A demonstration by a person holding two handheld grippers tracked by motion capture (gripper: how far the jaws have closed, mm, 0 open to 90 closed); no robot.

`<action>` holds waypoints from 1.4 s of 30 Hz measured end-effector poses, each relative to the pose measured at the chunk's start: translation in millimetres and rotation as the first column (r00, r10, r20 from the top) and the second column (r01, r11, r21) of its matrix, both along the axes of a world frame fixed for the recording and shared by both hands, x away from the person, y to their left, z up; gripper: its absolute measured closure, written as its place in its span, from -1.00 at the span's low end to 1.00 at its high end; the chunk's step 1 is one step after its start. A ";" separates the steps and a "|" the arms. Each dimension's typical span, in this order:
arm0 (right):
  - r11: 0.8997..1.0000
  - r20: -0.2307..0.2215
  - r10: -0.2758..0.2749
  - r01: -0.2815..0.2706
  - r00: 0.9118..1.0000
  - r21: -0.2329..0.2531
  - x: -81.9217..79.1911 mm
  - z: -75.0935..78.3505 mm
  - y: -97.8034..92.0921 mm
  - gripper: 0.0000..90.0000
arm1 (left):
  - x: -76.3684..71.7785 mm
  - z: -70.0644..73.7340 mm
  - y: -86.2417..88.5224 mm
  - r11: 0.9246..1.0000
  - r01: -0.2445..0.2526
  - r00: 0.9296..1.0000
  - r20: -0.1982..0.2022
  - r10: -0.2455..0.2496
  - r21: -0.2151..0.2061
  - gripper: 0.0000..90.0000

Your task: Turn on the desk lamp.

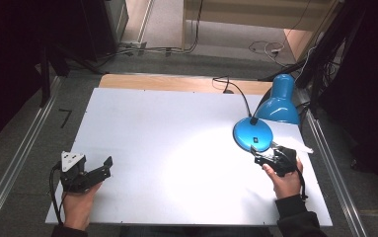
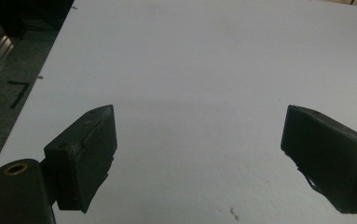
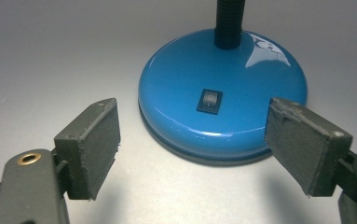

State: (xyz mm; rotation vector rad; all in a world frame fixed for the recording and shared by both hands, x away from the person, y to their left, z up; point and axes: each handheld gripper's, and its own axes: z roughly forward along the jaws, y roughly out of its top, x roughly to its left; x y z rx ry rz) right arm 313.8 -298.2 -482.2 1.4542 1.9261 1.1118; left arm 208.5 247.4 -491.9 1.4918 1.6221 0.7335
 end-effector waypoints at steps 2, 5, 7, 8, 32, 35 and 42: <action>1.000 -0.002 0.002 -0.002 1.000 0.005 -1.4 0.3 -1.1 -0.62 | 0.0 0.0 -0.2 1.000 0.000 1.000 -0.003 0.000 0.001 -0.76; 1.000 -0.005 0.001 -0.001 1.000 0.005 -3.0 0.6 -3.1 -0.62 | -0.1 0.2 -0.3 1.000 -0.001 1.000 -0.001 0.001 0.002 -0.76; 1.000 -0.005 0.002 -0.002 1.000 0.010 -4.5 1.2 -4.4 -0.62 | -0.2 0.4 -0.1 1.000 0.000 1.000 -0.001 0.000 0.003 -0.76; 1.000 -0.003 0.001 -0.001 1.000 0.009 -5.4 1.5 -5.2 -0.62 | -0.1 0.2 -0.2 1.000 -0.002 1.000 0.000 0.002 0.002 -0.76; 1.000 -0.016 0.004 -0.004 1.000 0.026 -23.3 5.8 -19.9 -0.61 | -0.1 0.2 -0.5 1.000 -0.001 1.000 -0.002 0.001 0.003 -0.76; 1.000 -0.021 0.005 -0.004 1.000 0.024 -25.2 5.5 -21.6 -0.61 | 0.0 0.3 -0.6 1.000 -0.001 1.000 -0.003 0.001 0.003 -0.76; 1.000 -0.038 0.009 -0.009 0.999 0.003 -28.3 3.2 -24.8 -0.61 | 0.0 0.2 -0.8 1.000 0.001 1.000 -0.003 -0.001 0.004 -0.76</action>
